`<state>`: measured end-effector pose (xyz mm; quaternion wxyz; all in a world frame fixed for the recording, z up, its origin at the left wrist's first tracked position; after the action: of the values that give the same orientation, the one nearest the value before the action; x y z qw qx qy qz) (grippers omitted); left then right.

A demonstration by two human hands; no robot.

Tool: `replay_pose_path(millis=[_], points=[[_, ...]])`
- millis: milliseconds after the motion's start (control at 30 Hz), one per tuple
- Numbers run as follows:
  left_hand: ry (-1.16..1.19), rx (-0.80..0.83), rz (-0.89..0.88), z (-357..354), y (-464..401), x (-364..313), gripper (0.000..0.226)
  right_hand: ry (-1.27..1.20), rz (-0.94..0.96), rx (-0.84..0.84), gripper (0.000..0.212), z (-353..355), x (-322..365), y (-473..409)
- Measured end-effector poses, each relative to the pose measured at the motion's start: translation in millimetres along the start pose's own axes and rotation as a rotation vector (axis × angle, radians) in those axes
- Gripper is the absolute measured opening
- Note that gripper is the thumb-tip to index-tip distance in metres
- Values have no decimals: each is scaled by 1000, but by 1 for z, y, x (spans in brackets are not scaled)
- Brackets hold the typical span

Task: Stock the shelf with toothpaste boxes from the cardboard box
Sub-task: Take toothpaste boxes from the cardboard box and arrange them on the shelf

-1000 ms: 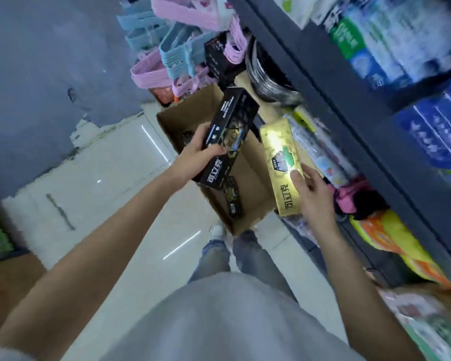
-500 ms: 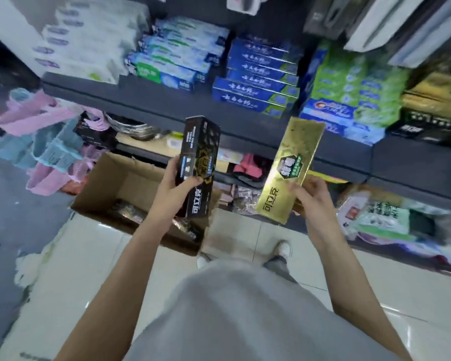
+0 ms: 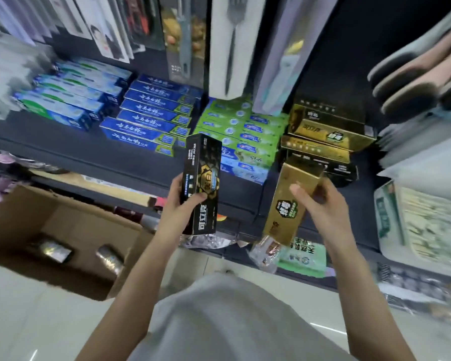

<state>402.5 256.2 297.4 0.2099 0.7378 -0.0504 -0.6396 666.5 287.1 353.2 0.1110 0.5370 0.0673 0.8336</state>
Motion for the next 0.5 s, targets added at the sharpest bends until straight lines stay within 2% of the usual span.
replay_pose_path(millis=[100, 167, 267, 367, 433, 500], points=[[-39, 43, -9, -30, -5, -5, 41, 306, 167, -46, 51, 36, 7, -10], [-70, 62, 0, -39, -10, -5, 41, 350, 258, -65, 52, 58, 14, -14], [-126, 57, 14, -40, -21, -7, 39, -51, 282, -153, 43, 89, 20, -18], [-142, 73, 14, -42, -29, -11, 38, -457, 280, -279, 45, 106, 14, -25], [-135, 85, 7, -43, -32, -14, 40, -589, 273, -299, 47, 108, 3, -42], [-122, 102, -9, -46, -34, -19, 43, -613, 224, -274, 47, 104, -17, -69]])
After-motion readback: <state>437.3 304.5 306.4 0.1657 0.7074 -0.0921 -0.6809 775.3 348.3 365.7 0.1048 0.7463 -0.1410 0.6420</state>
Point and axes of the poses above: each hand's wrist, its own y-axis away from the middle knuckle, its own z-axis out of the back of the hand, x = y × z, the point moved 5 cm from there along -y, towards the middle knuckle, and after that the axes turned 3 degrees about x, right-handed, at the moved point
